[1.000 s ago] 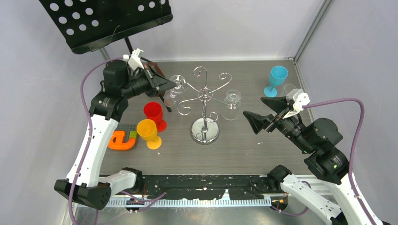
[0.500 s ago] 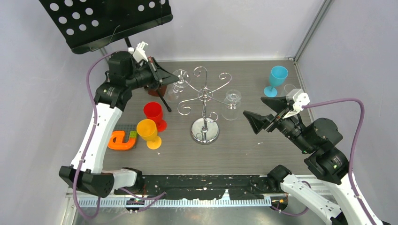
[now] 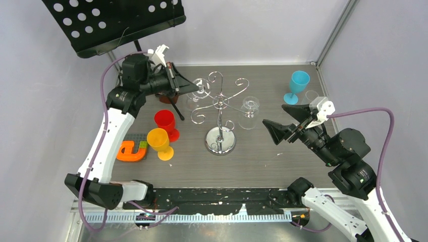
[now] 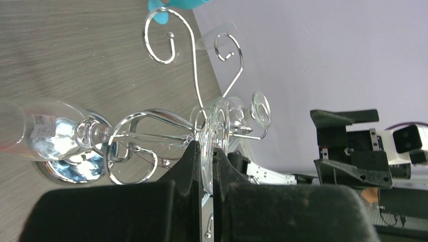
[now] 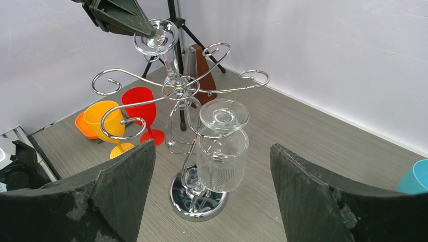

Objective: Take the wine glass off the wine glass rack
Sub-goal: Pick up the wine glass from the wine rack, then place the wine glass at the center of the board.

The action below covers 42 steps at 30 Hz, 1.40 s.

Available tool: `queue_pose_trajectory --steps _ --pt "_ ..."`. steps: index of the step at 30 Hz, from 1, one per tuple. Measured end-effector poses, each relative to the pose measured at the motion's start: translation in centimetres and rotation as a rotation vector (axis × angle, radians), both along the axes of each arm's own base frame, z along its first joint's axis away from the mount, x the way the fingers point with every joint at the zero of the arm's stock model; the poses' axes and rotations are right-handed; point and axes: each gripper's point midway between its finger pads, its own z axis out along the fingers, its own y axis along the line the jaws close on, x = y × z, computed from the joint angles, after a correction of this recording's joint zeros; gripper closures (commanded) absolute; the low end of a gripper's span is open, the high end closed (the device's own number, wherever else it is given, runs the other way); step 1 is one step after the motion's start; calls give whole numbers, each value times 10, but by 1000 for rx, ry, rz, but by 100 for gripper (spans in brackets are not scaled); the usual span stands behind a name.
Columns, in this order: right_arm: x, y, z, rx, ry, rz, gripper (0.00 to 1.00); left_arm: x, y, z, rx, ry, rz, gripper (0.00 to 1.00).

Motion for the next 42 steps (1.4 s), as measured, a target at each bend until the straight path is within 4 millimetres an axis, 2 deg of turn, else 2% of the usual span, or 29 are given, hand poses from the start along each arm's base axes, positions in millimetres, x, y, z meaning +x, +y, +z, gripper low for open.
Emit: queue_pose_trajectory --steps 6,12,19,33,39,42 --pt "-1 0 0 7 4 1 11 -13 -8 0 11 -25 -67 100" --pt "-3 -1 1 18 10 3 11 -31 -5 5 28 -68 -104 100" --pt "-2 3 -6 15 59 13 11 -59 9 8 82 -130 -100 100" --pt "-1 11 -9 5 109 44 10 -97 40 9 186 -215 -12 100" --pt "-2 16 4 -40 176 65 10 -125 43 8 195 -247 -68 100" --pt "-4 19 6 -55 201 86 12 -145 36 -2 229 -249 -156 100"
